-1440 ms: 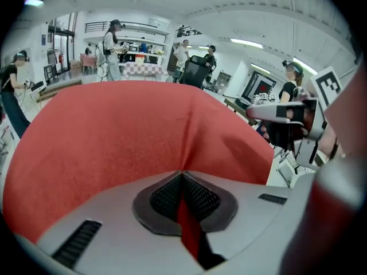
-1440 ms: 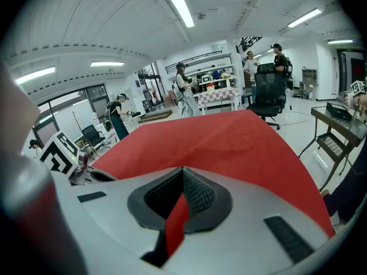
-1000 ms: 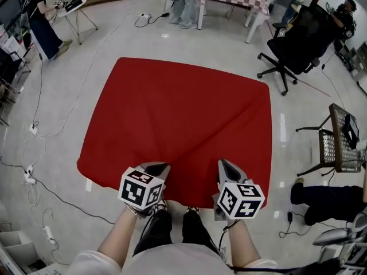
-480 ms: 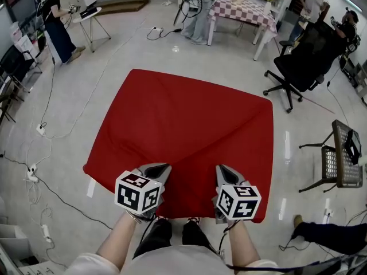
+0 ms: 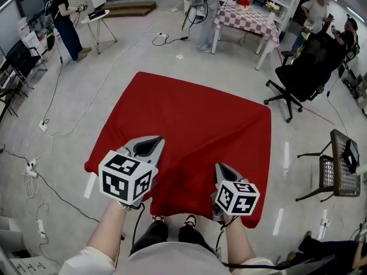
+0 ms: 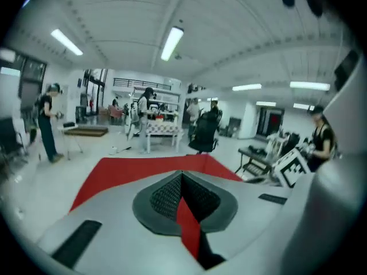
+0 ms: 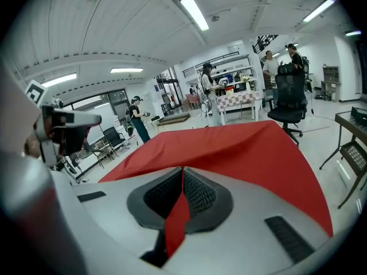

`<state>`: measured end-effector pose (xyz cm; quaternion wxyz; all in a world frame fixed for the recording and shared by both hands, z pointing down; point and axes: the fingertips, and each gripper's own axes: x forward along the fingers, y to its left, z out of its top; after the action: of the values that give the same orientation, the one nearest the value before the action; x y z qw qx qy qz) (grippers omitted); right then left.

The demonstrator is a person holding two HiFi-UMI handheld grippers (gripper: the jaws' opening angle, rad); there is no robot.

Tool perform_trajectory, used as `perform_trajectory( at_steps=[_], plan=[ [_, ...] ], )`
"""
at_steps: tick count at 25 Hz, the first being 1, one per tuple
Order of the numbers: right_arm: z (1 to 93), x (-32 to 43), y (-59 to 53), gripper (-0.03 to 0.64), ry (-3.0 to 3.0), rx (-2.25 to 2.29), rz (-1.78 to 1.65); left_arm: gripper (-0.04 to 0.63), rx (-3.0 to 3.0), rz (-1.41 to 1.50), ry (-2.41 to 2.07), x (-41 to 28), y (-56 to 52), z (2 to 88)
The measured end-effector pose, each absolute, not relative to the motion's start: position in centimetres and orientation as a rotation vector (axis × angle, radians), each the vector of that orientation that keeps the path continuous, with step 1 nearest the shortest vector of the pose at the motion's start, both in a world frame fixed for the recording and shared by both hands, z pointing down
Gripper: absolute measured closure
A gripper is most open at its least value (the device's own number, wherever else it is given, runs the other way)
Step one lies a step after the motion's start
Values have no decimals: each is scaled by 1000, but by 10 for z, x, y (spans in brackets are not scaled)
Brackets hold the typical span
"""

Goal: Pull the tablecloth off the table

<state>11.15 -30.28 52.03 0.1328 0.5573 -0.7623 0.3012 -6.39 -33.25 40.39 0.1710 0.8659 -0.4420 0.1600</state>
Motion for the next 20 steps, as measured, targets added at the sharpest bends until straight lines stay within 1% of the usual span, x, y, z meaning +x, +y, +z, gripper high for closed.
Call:
perform_trajectory(
  at_steps=[1, 2, 5, 6, 7, 10, 13, 15, 20],
  plan=[
    [518, 108, -302, 591, -2221, 1616, 883, 581, 2455, 577, -1256, -69, -334, 414],
    [516, 104, -299, 591, -2231, 1610, 882, 581, 2450, 638, -1216, -71, -329, 425],
    [507, 102, -296, 591, -2245, 1601, 840, 577, 2440, 635, -1083, -65, -303, 449],
    [504, 105, -297, 591, -2246, 1608, 834, 550, 2437, 644, -1057, -62, -298, 458],
    [502, 108, -297, 591, -2245, 1618, 835, 454, 2432, 675, -1034, -58, -294, 469],
    [501, 114, -296, 591, -2241, 1637, 842, 358, 2416, 845, -973, -48, -285, 505],
    [505, 116, -296, 591, -2229, 1642, 854, 290, 2403, 971, -933, -39, -283, 527],
    [511, 115, -292, 591, -2217, 1635, 870, 272, 2385, 1006, -944, -37, -283, 536],
    [526, 115, -286, 591, -2181, 1624, 912, 267, 2309, 1083, -1007, -42, -293, 558]
  ],
)
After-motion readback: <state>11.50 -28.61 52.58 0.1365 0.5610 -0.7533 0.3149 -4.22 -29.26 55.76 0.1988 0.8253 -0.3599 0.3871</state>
